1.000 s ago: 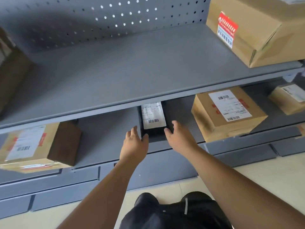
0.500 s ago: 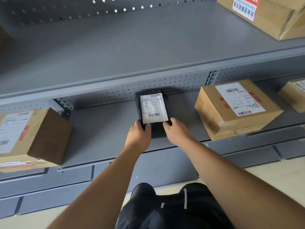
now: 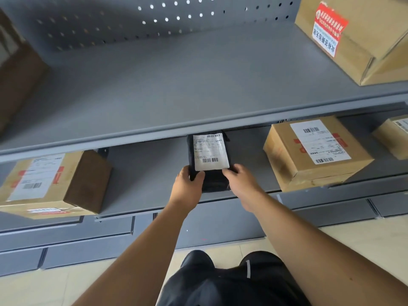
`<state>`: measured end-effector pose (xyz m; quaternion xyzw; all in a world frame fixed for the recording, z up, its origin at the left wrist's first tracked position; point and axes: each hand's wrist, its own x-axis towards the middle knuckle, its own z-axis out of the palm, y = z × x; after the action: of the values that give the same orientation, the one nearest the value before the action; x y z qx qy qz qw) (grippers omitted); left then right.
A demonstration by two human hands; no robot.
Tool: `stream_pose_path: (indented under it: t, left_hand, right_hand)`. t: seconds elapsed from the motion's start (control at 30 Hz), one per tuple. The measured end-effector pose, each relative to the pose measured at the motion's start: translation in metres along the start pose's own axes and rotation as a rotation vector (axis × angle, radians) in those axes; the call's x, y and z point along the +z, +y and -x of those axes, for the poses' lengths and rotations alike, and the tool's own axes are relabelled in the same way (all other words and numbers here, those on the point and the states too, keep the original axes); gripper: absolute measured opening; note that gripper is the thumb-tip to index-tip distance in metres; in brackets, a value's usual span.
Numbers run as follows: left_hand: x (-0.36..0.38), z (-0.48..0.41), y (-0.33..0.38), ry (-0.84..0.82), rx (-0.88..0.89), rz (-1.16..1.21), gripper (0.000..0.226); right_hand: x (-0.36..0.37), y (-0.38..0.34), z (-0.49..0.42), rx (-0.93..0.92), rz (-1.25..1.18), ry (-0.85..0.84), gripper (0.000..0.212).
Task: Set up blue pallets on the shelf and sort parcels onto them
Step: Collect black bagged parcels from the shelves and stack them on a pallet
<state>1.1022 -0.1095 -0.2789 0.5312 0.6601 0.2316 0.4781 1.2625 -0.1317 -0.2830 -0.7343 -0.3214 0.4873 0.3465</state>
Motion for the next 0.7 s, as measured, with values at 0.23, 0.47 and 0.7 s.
stream_pose_path:
  t: [0.23,0.47,0.7]
  left_hand:
    - [-0.023,0.040,0.017,-0.003,-0.037,0.065,0.006]
    - [-0.030,0.080,0.023,0.025,-0.085,0.111,0.022]
    - [-0.033,0.126,0.016,0.146,-0.125,0.251,0.040]
  right_hand:
    - [-0.017,-0.023,0.037,0.067,-0.185,-0.076,0.019]
    - [-0.034,-0.030,0.067,0.092,-0.212,-0.199,0.011]
    - [-0.036,-0.035,0.092,0.026,-0.137,-0.345,0.012]
